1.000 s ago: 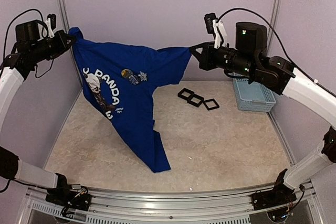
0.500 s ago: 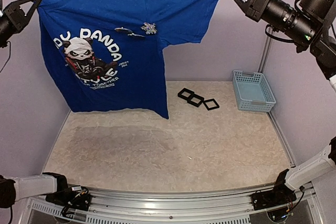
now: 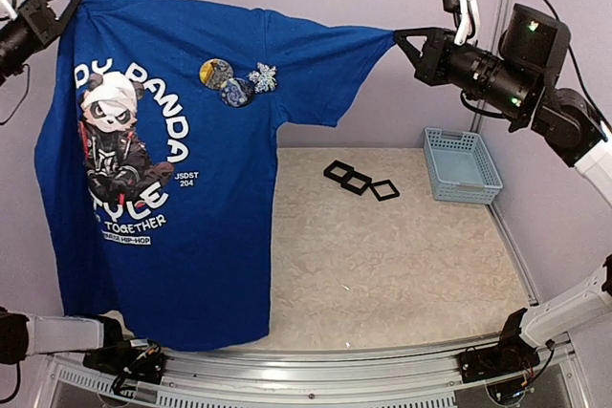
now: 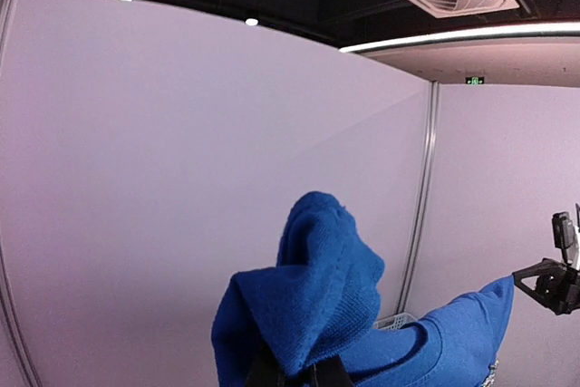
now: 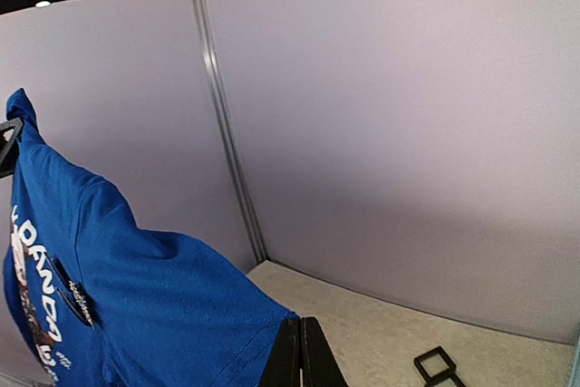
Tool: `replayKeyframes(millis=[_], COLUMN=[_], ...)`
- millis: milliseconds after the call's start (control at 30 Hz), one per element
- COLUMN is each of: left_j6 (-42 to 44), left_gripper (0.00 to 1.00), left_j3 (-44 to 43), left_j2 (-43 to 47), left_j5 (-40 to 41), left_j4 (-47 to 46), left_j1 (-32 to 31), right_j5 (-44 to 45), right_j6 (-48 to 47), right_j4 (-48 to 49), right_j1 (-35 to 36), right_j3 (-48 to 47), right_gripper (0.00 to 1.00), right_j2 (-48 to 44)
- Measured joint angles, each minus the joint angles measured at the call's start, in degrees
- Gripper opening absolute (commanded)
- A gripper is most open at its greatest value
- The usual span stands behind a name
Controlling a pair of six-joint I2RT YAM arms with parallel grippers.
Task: Remove the brooch from the garment
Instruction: Flatten out the crumpled clothing at the center of the board.
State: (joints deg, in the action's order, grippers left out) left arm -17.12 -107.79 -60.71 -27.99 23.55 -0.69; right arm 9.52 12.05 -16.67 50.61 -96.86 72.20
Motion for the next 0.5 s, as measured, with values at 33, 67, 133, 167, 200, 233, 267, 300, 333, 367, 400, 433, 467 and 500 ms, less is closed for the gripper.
replayKeyframes(millis=[33,67,133,167,200,233,267,300,333,367,400,433,467,500], left_j6=[0.0,0.04,0.31,0.59,0.9,1.49,1.99,2.4,2.73,3.32,3.93,4.68,5.05,5.66], left_gripper=[0.0,0.0,0.07,0.21,0.37,0.52,0.58,0.65,0.73,0.79,0.82,0.88,0.93,0.97], left_j3=[1.01,2.38,5.44,7.34,9.33,11.41,13.2,14.51,15.54,16.22,16.74,16.85,16.85,16.85], left_j2=[-2.03,-4.28,-9.2,-12.33,-15.63,-19.65,-23.8,-27.58,-32.46,-37.13,-42.71,-45.05,-47.93,-50.47], left_j5=[0.17,0.24,0.46,0.7,0.94,1.09,1.2,1.25,1.42,1.75,2.45,2.8,3.54,4.5], left_j4=[0.02,0.09,0.0,-0.09,-0.26,-0.44,-0.42,-0.37,-0.37,-0.37,0.17,0.52,1.22,2.25], left_j1=[0.0,0.0,0.0,0.0,0.0,0.0,0.0,0.02,-0.02,-0.2,-0.33,-0.57,-0.94,-1.55], right_j5=[3.15,5.73,9.92,11.08,11.89,12.2,12.04,11.76,11.45,10.84,10.21,9.25,8.35,7.17], right_j6=[-0.04,-0.02,0.52,1.14,2.03,2.91,4.17,5.2,6.16,7.04,7.65,8.31,8.7,9.01], right_j4=[0.33,0.74,2.03,2.86,3.8,4.7,6.38,7.65,8.87,9.53,10.01,10.14,10.14,10.16], right_j1=[-0.04,-0.2,-1.05,-1.86,-2.97,-4.0,-5.42,-6.64,-7.89,-8.79,-9.62,-10.34,-10.86,-11.37], right_j3=[1.9,3.76,8.33,10.69,13.4,15.76,18.84,21.57,24.22,26.16,27.65,28.52,28.76,28.81], right_gripper=[0.0,0.0,0.0,0.0,0.0,0.0,0.0,0.0,0.0,0.0,0.0,0.0,0.0,0.0], right_j2=[0.13,0.33,1.09,1.7,2.58,3.52,4.9,6.54,8.76,11.34,14.47,17.7,20.48,23.67])
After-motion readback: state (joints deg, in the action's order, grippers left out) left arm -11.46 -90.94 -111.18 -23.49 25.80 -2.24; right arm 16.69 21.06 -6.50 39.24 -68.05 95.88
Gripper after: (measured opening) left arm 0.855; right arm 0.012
